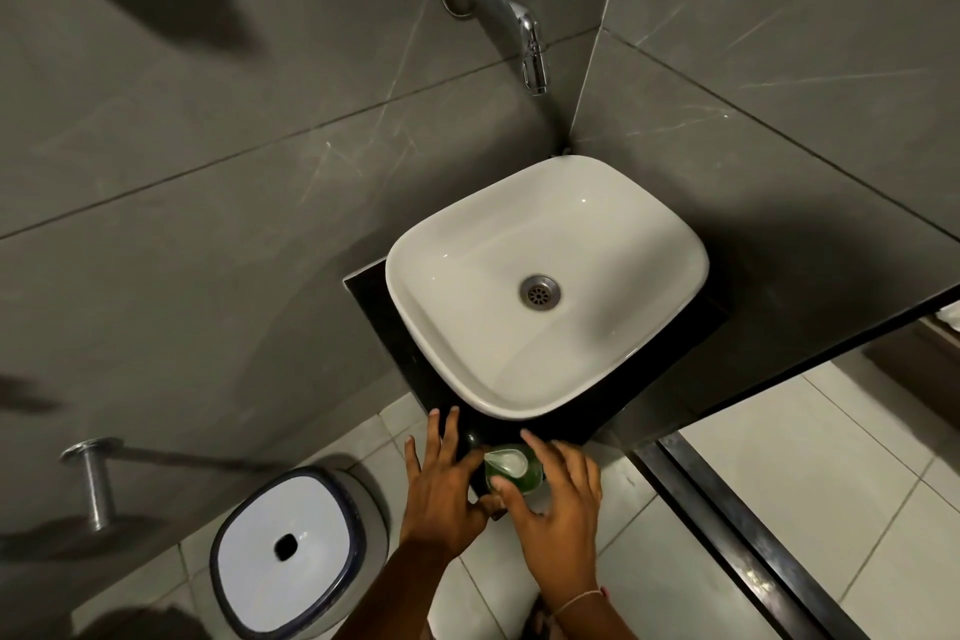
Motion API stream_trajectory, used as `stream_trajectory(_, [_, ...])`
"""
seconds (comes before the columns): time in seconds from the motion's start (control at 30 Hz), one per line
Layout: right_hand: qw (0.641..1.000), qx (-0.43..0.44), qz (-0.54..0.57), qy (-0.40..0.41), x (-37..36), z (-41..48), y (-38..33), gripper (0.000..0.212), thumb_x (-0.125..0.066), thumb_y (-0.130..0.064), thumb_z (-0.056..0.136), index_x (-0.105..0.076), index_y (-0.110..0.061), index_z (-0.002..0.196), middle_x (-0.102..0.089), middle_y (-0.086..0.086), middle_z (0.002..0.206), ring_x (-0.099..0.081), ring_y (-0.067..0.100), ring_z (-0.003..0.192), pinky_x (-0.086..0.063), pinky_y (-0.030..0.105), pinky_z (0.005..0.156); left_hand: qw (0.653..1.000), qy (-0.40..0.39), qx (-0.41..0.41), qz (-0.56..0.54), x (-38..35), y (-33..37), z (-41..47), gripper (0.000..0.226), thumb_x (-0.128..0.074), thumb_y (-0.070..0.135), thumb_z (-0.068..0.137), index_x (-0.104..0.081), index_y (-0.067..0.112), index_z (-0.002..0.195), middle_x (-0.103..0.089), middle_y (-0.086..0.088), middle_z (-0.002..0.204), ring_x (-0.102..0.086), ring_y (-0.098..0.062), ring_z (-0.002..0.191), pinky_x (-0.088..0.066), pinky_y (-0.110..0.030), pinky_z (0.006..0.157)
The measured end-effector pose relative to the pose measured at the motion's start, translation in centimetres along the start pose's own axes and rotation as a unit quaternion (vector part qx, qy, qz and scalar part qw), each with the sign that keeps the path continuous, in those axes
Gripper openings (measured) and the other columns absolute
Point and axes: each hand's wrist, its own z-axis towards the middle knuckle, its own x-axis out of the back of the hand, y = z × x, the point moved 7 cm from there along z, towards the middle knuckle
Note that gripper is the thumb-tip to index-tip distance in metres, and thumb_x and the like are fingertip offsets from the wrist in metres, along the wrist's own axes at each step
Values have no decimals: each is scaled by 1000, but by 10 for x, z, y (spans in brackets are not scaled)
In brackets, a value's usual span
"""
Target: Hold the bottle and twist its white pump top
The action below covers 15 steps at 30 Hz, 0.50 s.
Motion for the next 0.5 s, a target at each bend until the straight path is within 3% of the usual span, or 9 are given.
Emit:
stream_trajectory(0.17, [999, 24, -22, -2, 3, 13, 1, 35, -66, -57, 75, -68, -40, 105, -54, -17, 108, -47, 12, 112, -44, 37, 93, 1000, 7, -4, -1, 0, 0, 1, 66, -46, 77, 71, -55, 38, 123, 6, -2, 161, 24, -25, 145, 4, -60, 116])
stream_trajectory(0.23, [1000, 9, 10, 0, 1, 14, 4, 33, -71, -54, 70, -69, -38, 99, -51, -23, 107, -47, 10, 112, -43, 30, 94, 1000, 5, -3, 4, 1, 0, 0, 69, -42, 80, 71, -55, 37, 123, 8, -1, 160, 25, -24, 144, 6, -60, 116])
stream_trajectory(0.37, [998, -32, 59, 6, -8, 11, 10, 34, -77, -55, 65, -64, -31, 86, -48, -24, 108, -45, 10, 114, -32, 9, 94, 1000, -5, 7, 7, -1, -2, 1, 59, -54, 66, 74, -52, 37, 126, 5, -2, 162, 28, -22, 143, 3, -62, 117])
stream_trajectory(0.5, [993, -65, 92, 16, -12, 8, 8, 31, -72, -55, 68, -62, -32, 87, -47, -23, 108, -44, 10, 113, -32, 6, 89, 1000, -14, 7, 4, -2, -1, 1, 60, -57, 63, 76, -49, 38, 130, 7, -2, 162, 29, -22, 143, 4, -61, 117])
